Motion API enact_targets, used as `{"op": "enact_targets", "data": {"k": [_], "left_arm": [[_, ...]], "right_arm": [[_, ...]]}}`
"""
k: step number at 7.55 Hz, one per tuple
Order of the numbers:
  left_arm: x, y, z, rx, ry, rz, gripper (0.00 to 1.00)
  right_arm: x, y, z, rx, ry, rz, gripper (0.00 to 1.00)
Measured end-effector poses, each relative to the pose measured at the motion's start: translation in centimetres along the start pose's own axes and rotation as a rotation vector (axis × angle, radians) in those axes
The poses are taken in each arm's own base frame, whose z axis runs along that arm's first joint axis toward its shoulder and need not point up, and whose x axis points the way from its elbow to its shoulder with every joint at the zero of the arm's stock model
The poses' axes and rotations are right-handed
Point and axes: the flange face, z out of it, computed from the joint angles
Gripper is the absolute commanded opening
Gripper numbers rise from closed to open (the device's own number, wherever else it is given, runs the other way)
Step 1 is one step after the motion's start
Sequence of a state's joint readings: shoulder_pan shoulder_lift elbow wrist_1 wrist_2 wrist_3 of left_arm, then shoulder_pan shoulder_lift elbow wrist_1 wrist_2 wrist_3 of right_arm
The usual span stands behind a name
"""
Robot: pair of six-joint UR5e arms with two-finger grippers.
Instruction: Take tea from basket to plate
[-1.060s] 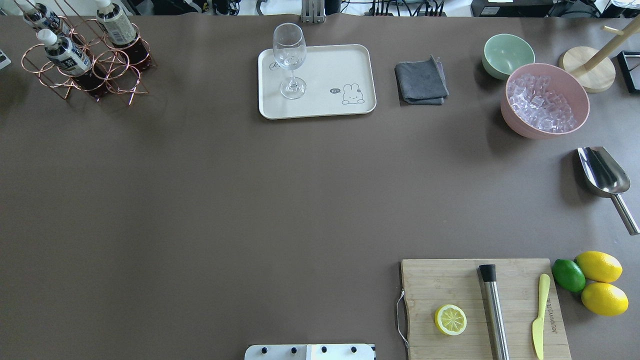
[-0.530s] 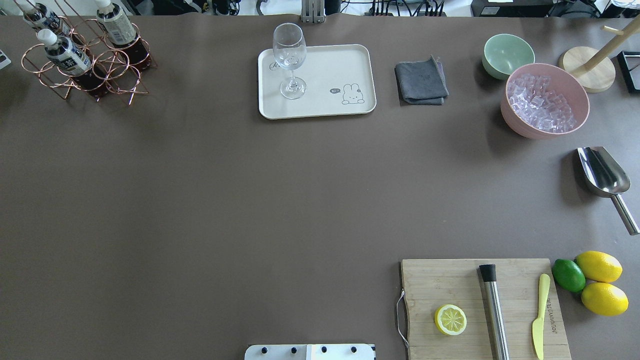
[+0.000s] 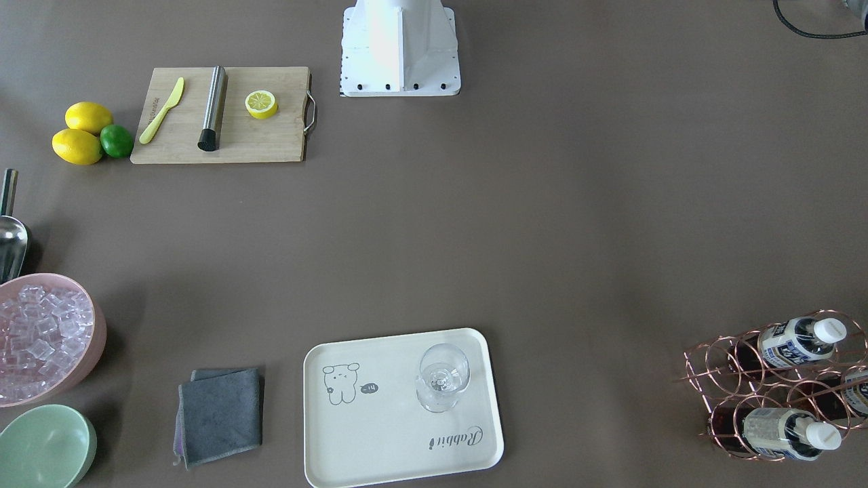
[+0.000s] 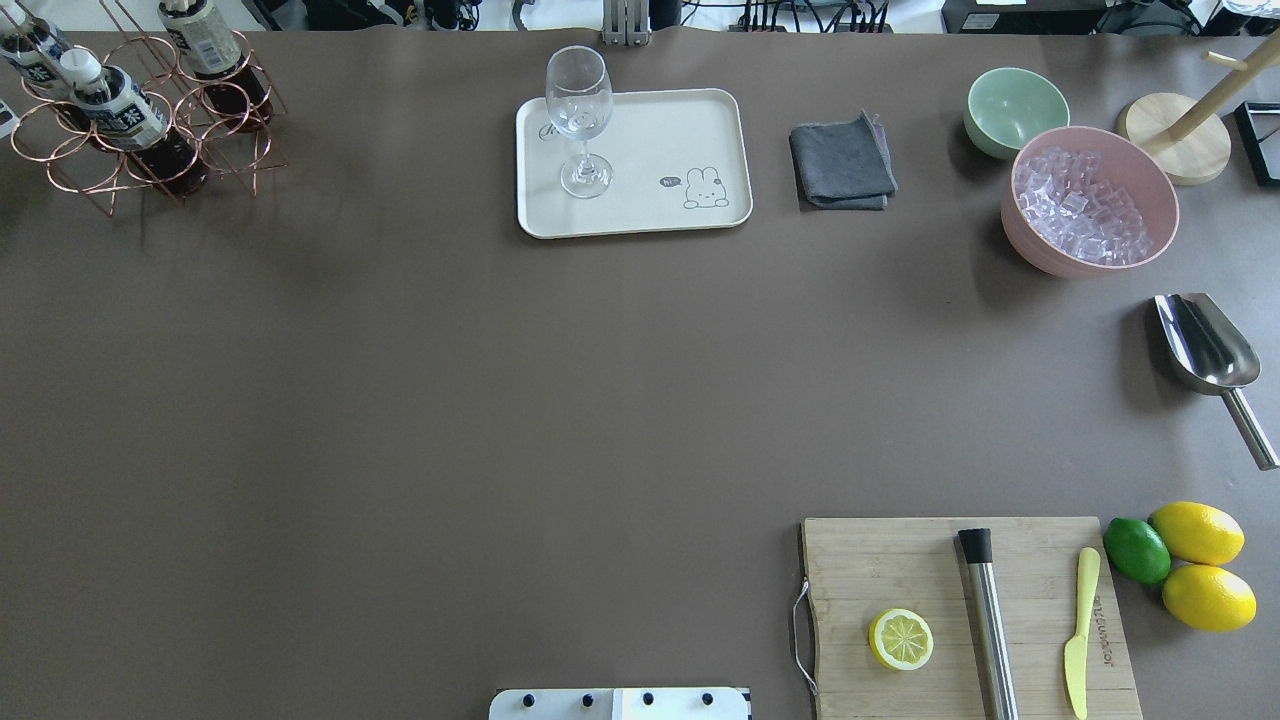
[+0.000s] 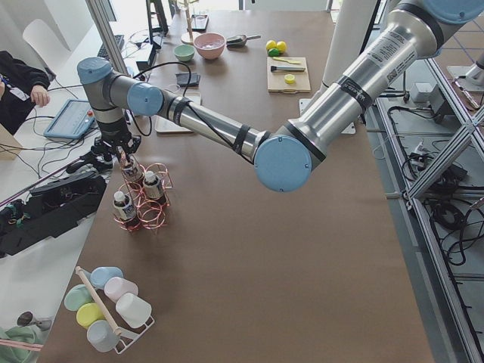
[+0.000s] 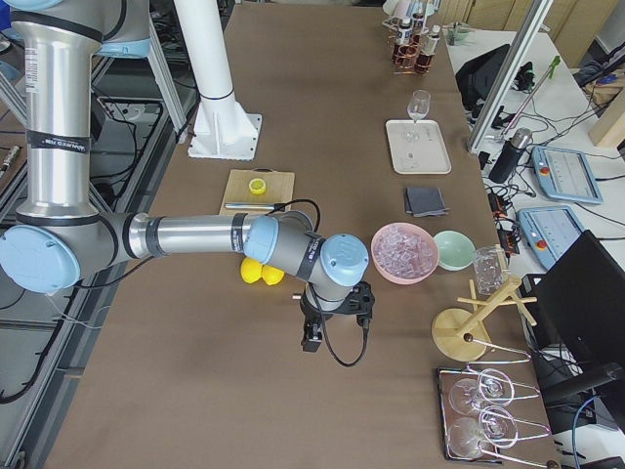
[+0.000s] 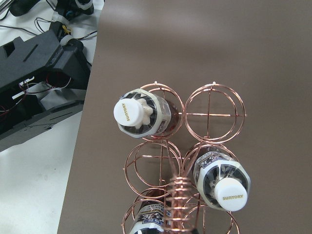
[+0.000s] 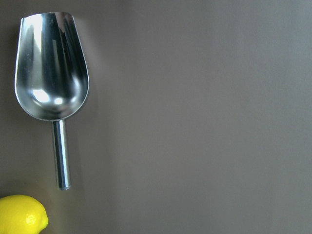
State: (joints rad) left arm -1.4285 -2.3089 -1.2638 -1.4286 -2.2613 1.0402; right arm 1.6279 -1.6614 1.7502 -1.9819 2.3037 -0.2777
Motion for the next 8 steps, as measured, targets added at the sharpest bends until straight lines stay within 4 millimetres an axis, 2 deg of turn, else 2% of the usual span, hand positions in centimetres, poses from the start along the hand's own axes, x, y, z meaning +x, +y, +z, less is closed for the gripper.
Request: {"op": "enact_targets", "data": {"k": [2,6,8], "left_arm": [[2.4,-1.8,-4.0,-0.015,0.008,-0.011,0.0],[5.4,-2.3,-8.8,-0.019,0.002,0.002,0.0],[8.4,-3.1,-11.8,-0.025,0.009,-0.01,0.0]], "right_arm": [[0.0,0.0,0.0,-0.001,-0.001,0.001,1.0],[-0.1,-0.2,-0.2,0.003,0.001,-0.003,1.0],[-0.1,-0.1,-0.1,0.002,0.003,-0.002,1.0]]}}
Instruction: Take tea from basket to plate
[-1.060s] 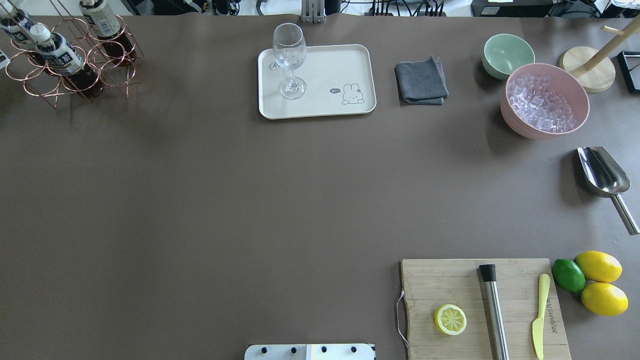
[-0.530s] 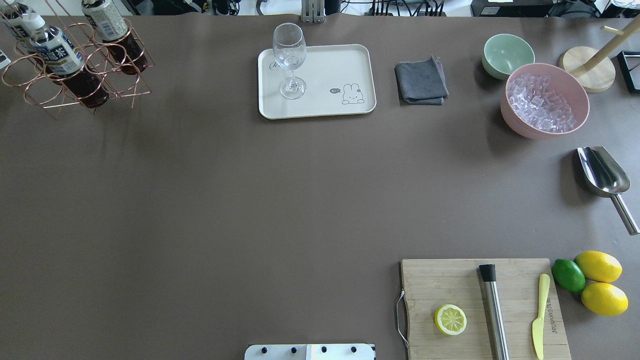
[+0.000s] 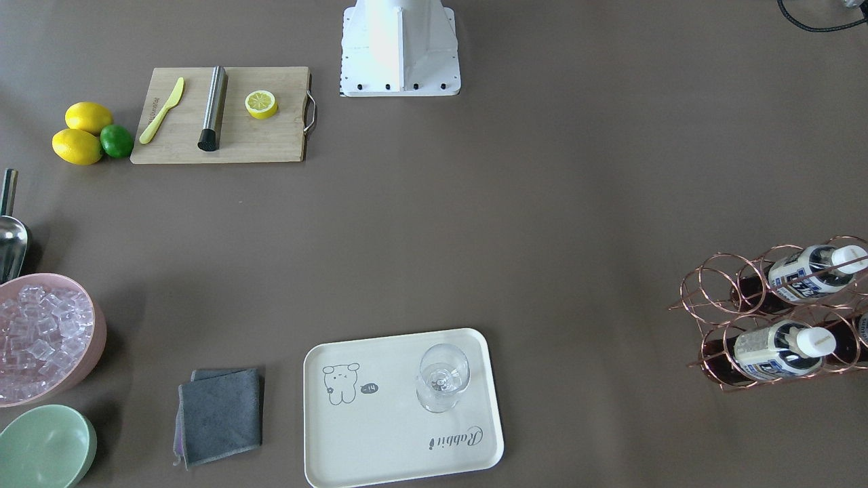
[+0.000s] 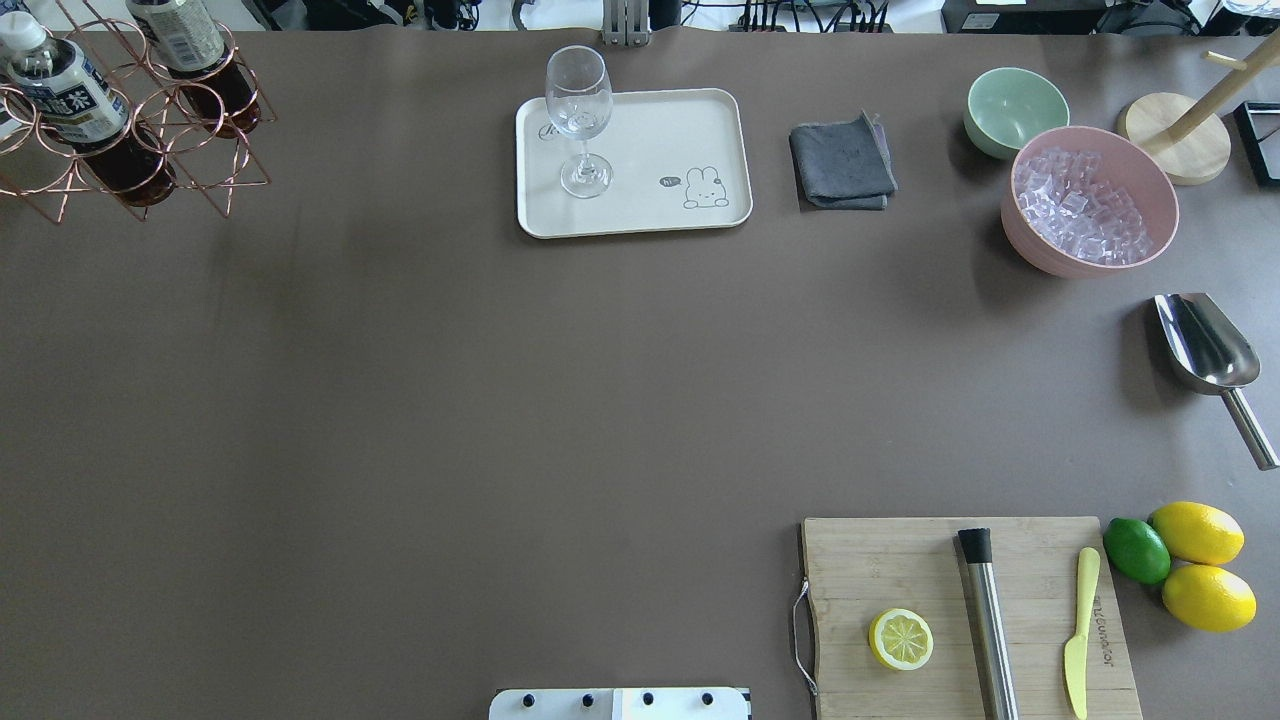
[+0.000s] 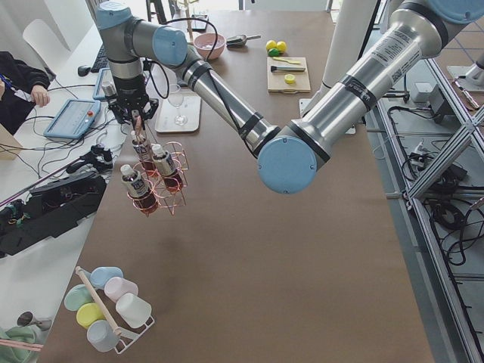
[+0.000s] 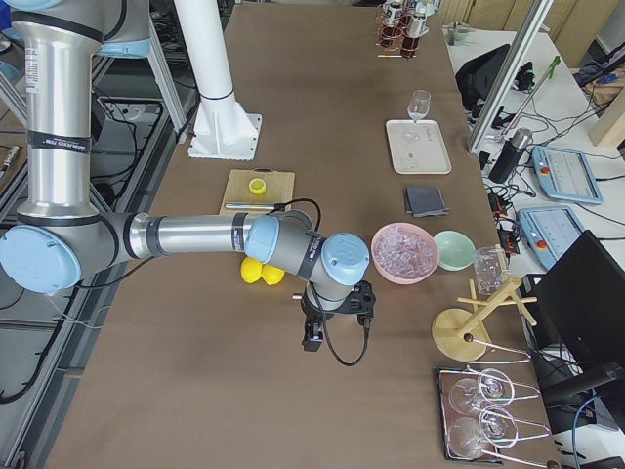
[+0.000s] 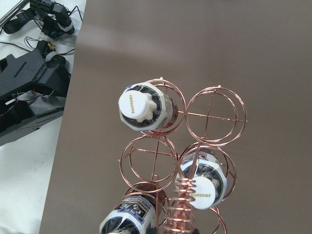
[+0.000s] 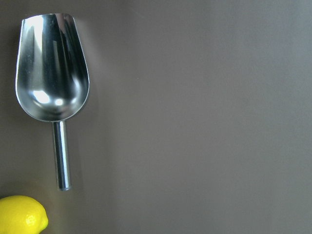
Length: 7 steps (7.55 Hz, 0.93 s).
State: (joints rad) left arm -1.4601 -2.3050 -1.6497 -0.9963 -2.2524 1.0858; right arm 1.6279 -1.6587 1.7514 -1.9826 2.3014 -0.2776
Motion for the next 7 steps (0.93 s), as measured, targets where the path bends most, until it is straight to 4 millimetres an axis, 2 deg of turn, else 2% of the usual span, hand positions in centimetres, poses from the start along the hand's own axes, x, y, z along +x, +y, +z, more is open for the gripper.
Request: {"op": "enact_targets", "data": {"k": [3,5,7], "left_arm": [[4.5,-0.2,-2.7,-0.032,0.04,-0.048,0.0],[7.5,-1.3,-3.6,-0.028,0.053,-0.036,0.0],[10.8,-2.4,-3.4,0.0,0.076,-0.031,0.0]], "right_arm": [[-0.1,-0.1,0.1,-0.002,0.0,-0.002,1.0],[-0.2,-0.1,0.1,-0.004,0.0,-0.003,1.0],[-0.1,0.0,0.3,-0.008,0.0,-0.001,1.0]]}}
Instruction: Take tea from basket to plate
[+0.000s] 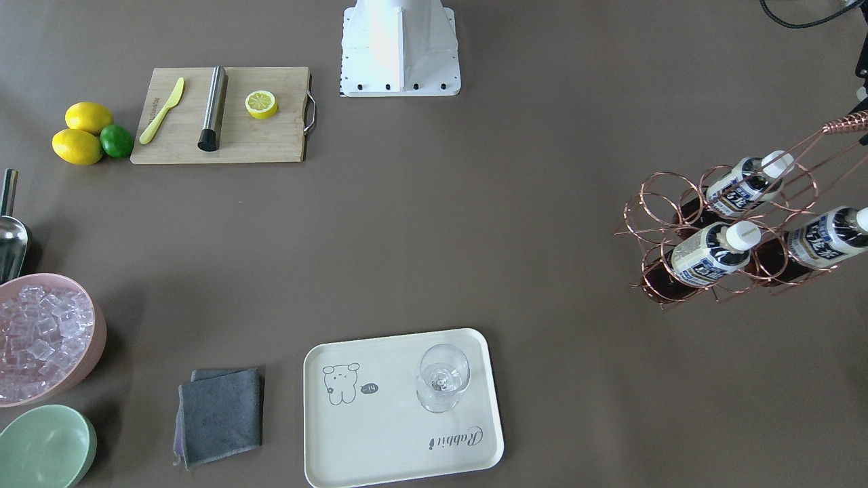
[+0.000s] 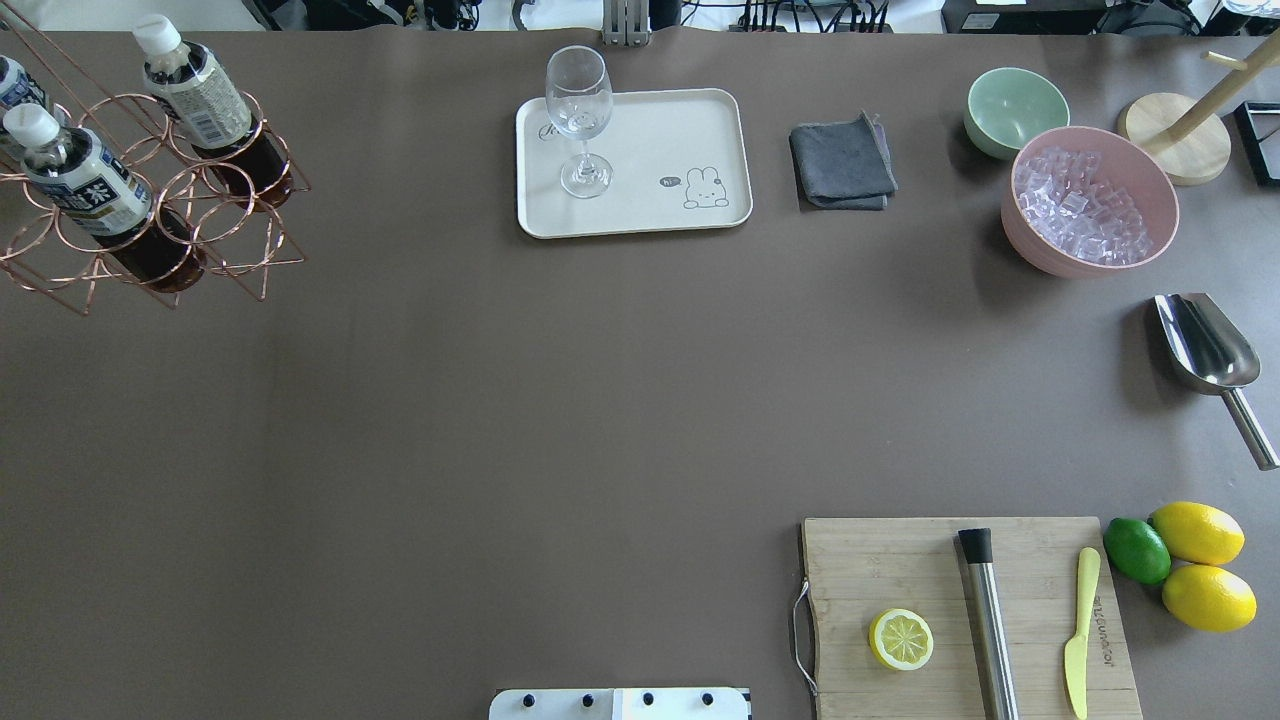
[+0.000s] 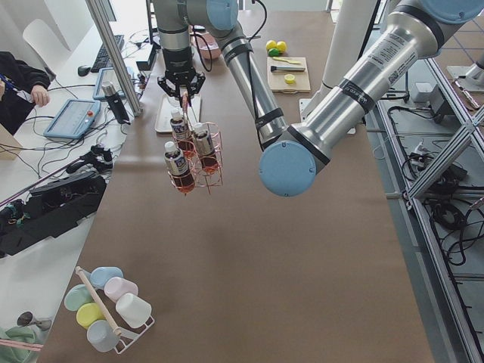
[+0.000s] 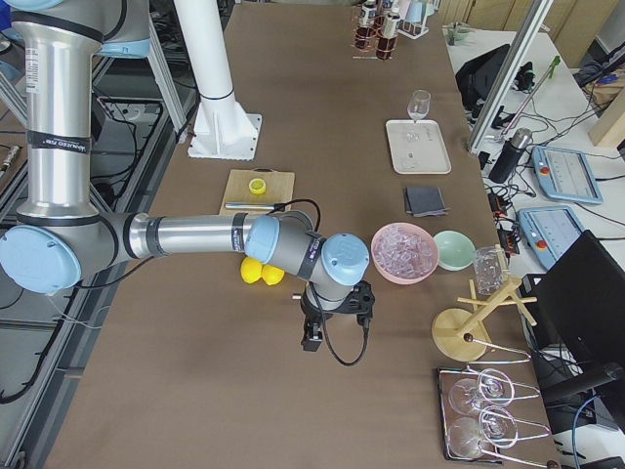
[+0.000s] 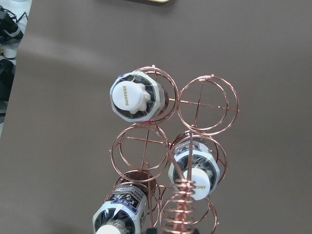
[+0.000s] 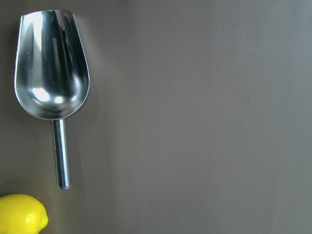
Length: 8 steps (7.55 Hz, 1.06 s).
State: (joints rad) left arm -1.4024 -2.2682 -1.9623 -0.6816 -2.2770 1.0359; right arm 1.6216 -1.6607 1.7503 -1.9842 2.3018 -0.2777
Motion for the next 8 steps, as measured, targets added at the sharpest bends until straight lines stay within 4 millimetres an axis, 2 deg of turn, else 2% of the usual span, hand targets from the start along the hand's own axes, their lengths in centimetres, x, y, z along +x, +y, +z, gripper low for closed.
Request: {"op": "enact_targets", "data": {"k": [2,3,5,8], "left_arm": [[2.1,-0.6,0.8,0.008,0.007,0.02,0.0],[2.3,-0.7,0.7,-0.005,-0.006,0.029,0.0],[2.8,-2.3,-0.4,-0.042,-0.06,0.066,0.0],[3.8,-4.3,0.5,-0.046,-0.051,0.076,0.0]], "right_arm": [[0.0,0.0,0.0,0.0,0.0,0.0,1.0],[0.0,0.0,0.1,-0.001,0.0,0.001,1.0],[0.2,0.2,0.3,-0.006,-0.001,0.005,1.0],[0.3,0.3,0.4,-0.008,-0.001,0.008,1.0]]}}
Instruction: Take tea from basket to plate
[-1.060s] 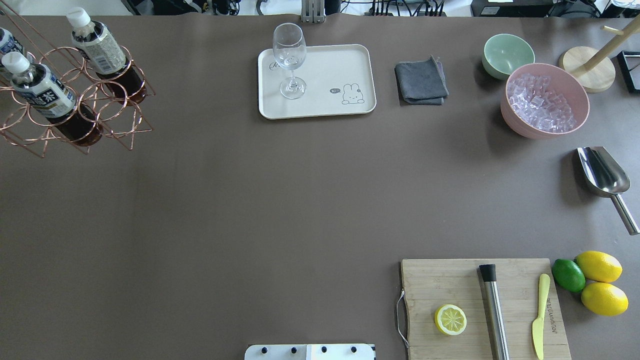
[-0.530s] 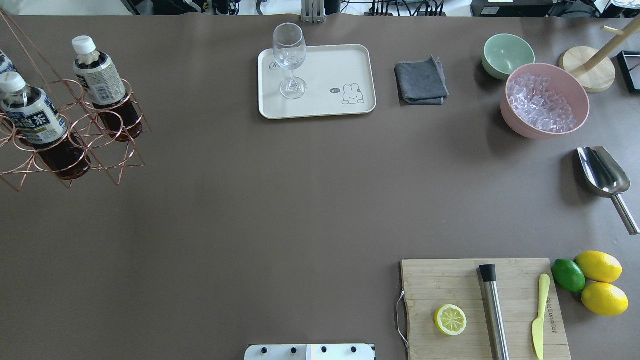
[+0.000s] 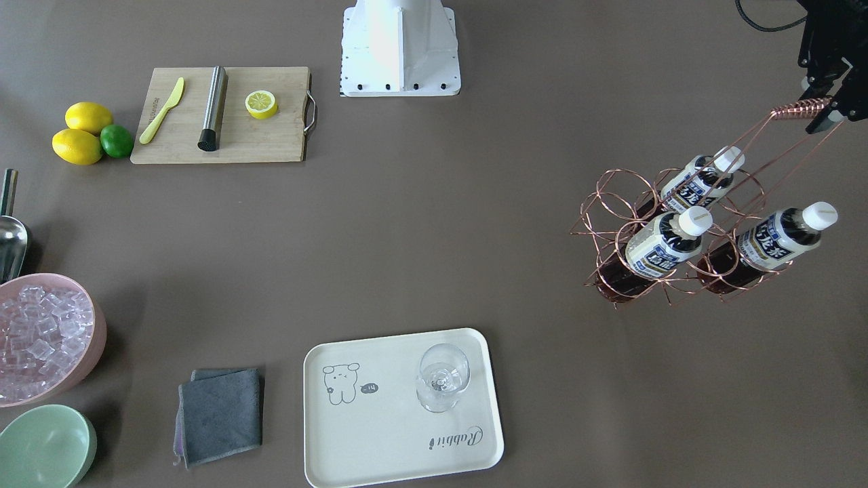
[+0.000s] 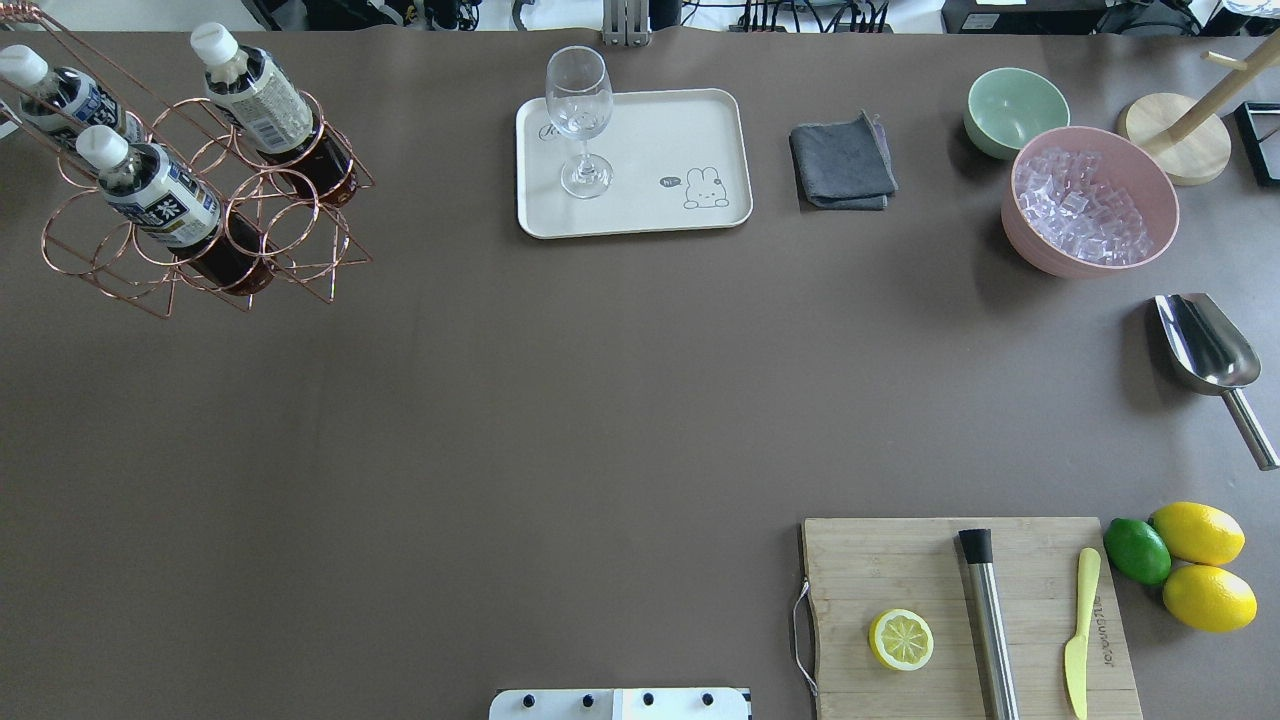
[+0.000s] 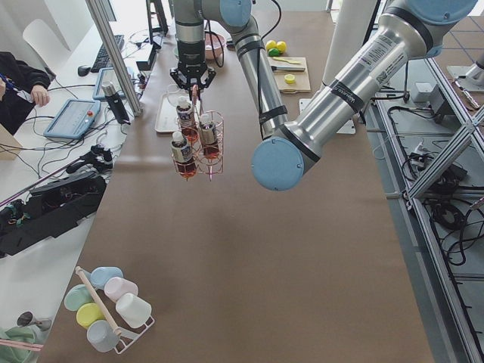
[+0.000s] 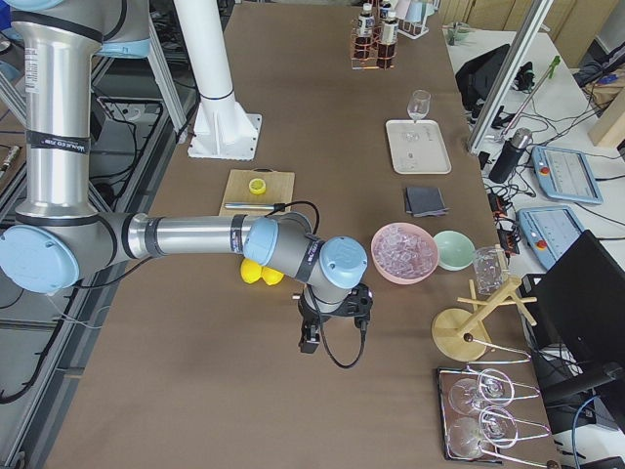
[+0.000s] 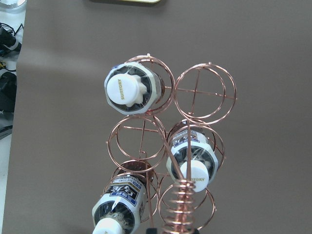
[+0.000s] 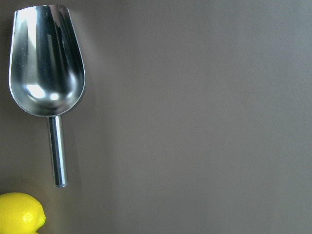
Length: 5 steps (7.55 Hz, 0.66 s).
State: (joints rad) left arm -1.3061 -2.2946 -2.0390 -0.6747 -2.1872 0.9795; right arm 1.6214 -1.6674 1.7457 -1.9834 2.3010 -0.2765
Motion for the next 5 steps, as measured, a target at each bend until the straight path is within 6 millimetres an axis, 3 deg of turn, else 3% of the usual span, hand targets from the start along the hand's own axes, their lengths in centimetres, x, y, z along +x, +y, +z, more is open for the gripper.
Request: {"op": "enact_targets", "data": {"k": [3,5], "left_arm": [[1.8,-2.0,0.4,0.019,0.004,-0.009,0.0],[6.5,-5.6,1.1,0.056,0.015,-0.045,0.0]], "right_arm": [[0.0,0.1,0.1,-0.001,0.0,0.001,1.0],[0.0,0.1,0.1,-0.001,0.0,0.001,1.0]]}}
